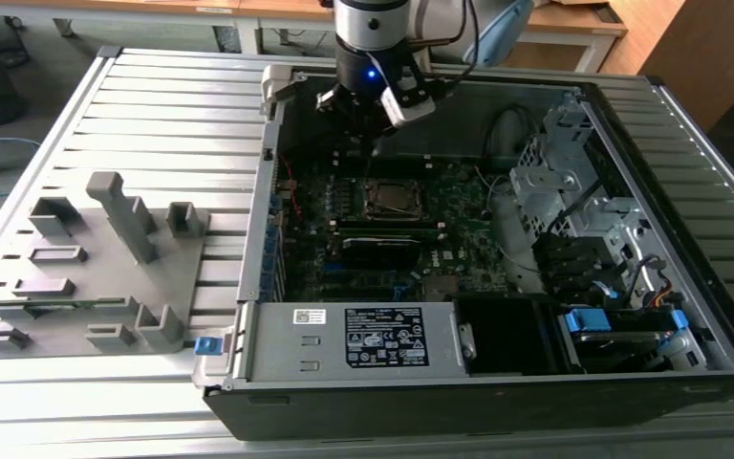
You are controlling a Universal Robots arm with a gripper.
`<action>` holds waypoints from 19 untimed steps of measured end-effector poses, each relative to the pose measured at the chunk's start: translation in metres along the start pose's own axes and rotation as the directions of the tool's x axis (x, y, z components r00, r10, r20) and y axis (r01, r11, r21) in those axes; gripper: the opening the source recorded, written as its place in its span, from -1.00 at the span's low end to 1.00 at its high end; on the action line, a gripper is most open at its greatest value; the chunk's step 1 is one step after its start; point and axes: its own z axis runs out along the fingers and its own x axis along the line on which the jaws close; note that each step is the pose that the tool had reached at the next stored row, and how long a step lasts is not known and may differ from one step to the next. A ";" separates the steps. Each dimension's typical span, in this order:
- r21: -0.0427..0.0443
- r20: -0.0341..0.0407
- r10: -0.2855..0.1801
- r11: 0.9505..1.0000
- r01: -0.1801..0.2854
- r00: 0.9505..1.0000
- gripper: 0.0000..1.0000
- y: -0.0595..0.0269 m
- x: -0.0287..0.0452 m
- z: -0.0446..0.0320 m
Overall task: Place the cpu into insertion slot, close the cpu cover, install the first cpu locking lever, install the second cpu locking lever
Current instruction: 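Install the first cpu locking lever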
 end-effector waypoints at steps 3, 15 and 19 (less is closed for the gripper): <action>0.000 0.000 0.000 1.000 0.000 1.000 -0.80 0.0000 -0.0044 0.0004; 0.000 -0.002 0.001 1.000 -0.001 1.000 -0.80 0.0001 -0.0179 0.0042; 0.000 -0.002 0.001 1.000 -0.001 1.000 -0.80 -0.0002 -0.0208 0.0084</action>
